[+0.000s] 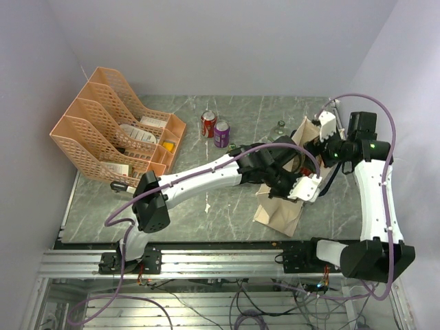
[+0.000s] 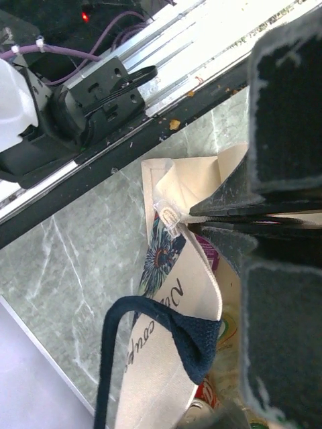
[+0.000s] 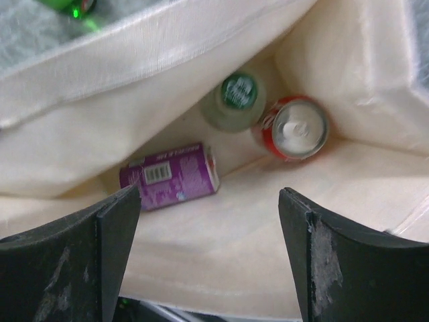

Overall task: Place the beverage into the canvas bag
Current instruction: Pick up the drink from the canvas bag.

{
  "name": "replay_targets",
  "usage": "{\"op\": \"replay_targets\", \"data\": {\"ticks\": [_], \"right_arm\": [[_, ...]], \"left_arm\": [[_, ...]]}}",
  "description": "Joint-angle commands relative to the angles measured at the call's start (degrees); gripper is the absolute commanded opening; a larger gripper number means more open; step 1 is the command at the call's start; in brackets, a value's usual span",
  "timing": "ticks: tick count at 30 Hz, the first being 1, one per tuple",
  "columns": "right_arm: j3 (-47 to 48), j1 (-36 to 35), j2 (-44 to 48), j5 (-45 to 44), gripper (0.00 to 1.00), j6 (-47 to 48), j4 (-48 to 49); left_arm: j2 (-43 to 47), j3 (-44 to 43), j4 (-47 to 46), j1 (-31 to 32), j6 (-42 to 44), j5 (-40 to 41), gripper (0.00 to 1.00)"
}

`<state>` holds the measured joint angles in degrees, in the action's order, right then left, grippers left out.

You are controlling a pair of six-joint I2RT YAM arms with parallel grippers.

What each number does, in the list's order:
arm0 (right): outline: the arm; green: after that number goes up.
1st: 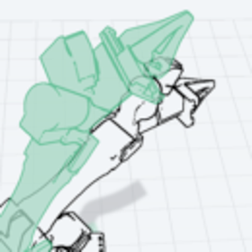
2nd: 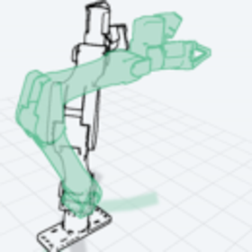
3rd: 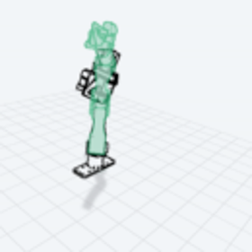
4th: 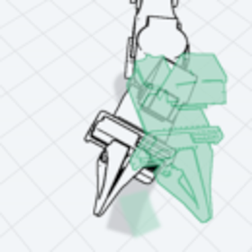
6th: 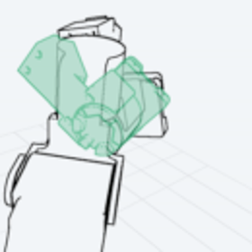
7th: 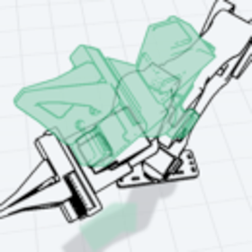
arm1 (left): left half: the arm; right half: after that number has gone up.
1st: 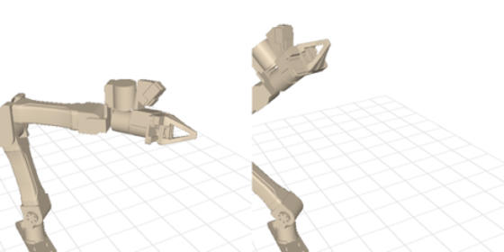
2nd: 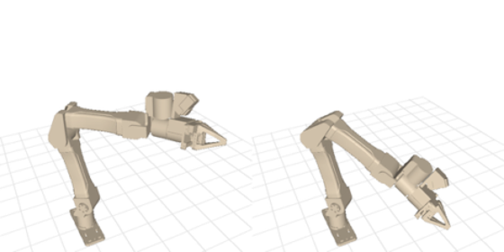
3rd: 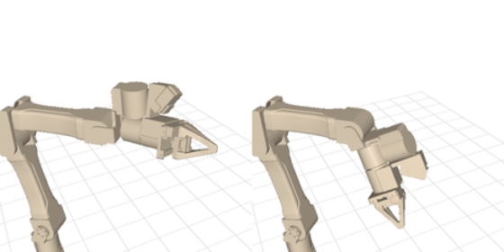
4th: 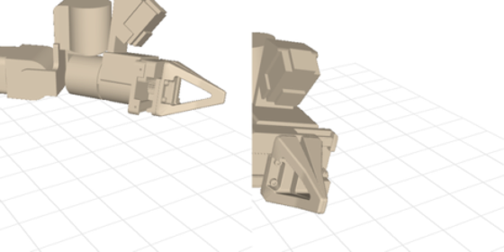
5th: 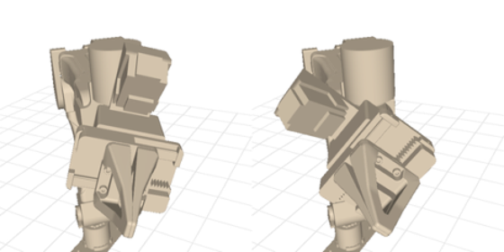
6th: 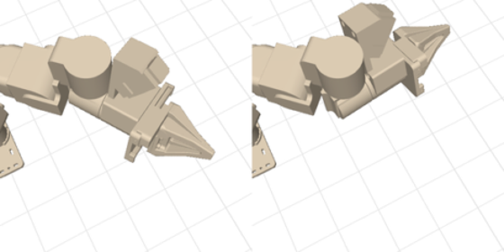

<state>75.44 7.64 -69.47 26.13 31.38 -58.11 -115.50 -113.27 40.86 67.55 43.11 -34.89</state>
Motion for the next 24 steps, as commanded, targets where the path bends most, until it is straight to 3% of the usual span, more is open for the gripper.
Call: {"op": "replay_targets", "data": {"ticks": [1,6,13,17,20,24], "right_arm": [[-4.1,3.2,2.4,1.6,0.82,9.2,-10.1],[-8.3,6.2,1.3,-1.5,0.75,14.3,-15.9],[-10.8,12.6,-1.0,-9.7,0.65,16.1,-15.5],[-10.4,13.0,-1.5,-12.1,0.64,14.7,-14.3],[-9.6,13.0,-2.1,-9.2,0.63,14.0,-13.9],[-6.8,12.9,-4.4,0.9,0.65,14.4,-13.7]], "left_arm": [[-3.7,-3.5,9.1,0.2,9.6,-2.5,0.10],[-4.9,-2.2,9.1,3.0,14.0,-2.6,0.08],[-6.5,-0.9,10.5,4.9,19.8,-1.2,0.07],[-6.1,1.3,8.8,5.0,18.8,-1.7,0.07],[-6.0,1.4,8.3,5.0,18.4,-1.0,0.07],[-5.4,1.7,7.6,4.4,16.0,0.0,0.07]]}}
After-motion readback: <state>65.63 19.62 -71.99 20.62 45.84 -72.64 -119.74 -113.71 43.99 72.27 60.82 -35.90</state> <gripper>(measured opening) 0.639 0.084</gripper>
